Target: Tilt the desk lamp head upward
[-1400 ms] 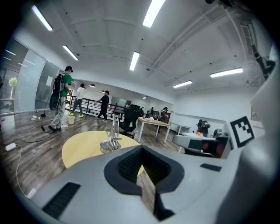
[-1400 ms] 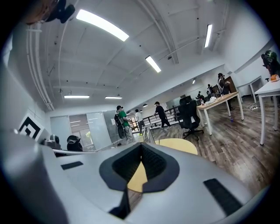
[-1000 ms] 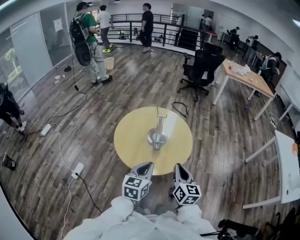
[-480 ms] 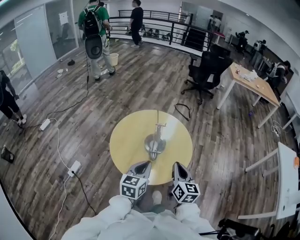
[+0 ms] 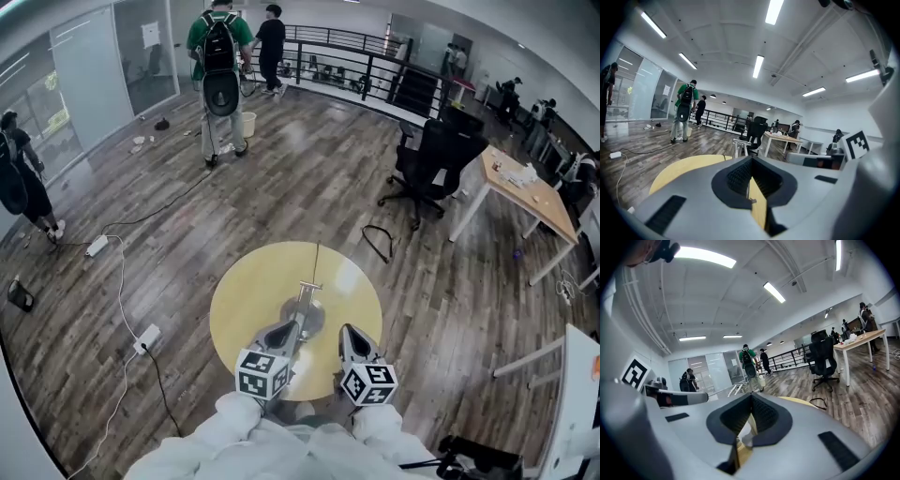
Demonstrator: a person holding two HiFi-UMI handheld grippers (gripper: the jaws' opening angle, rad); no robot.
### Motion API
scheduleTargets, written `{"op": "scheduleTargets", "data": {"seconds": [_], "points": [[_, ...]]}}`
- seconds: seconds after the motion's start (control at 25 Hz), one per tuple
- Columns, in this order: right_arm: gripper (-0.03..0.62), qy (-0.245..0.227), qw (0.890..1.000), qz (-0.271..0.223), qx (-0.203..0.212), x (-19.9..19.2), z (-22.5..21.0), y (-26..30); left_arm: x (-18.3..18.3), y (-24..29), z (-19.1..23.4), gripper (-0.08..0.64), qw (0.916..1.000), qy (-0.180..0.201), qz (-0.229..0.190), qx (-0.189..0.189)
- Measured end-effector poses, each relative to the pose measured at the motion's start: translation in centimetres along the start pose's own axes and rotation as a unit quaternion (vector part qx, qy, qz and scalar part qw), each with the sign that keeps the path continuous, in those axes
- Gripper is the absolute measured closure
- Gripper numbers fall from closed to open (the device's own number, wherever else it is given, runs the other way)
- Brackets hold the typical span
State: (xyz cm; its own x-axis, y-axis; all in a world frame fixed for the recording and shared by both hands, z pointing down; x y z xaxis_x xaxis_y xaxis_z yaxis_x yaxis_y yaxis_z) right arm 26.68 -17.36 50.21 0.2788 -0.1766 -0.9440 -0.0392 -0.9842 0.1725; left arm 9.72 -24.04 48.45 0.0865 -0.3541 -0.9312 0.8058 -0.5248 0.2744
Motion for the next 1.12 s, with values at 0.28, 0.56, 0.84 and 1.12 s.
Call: {"op": "scheduleTargets", "data": {"seconds": [0.28,0.56,0.84,1.12], "points": [[0.578,-0.017,0.999,0.031,0.04,-0.7,-1.6,4.4,-0.1,1.3,1.7,0.559,0.9991,0.0,0.001,0.041],[0.578,-0.055,0.993,0.064,0.084,-1.8,-2.4,7.7,-0.2,1.9,3.8,0.558,0.9978,-0.008,0.003,0.066],[0.534,-0.146,0.969,0.086,0.178,-3.1,-2.1,11.7,-3.3,-0.5,4.9,0.556,0.9932,-0.015,-0.027,0.112],[0.417,-0.159,0.945,0.115,0.261,-4.6,-1.9,15.6,-10.9,-1.9,4.1,0.26,0.9943,-0.006,0.048,0.095]]}}
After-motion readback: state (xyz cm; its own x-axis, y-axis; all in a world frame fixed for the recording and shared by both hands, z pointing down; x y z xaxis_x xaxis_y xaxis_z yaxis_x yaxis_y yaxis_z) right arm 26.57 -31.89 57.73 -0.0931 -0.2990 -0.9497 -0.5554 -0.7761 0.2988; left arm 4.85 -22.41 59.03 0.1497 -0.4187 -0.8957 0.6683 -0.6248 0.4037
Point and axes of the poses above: the fingertips, and each gripper's own axes: y forward along the fingers, z to its left, x out of its top, the point moved 7 cm from there along -y, backward along the fingers, and after that the axes turned 2 degrees about -x, right-handed, at the moved point
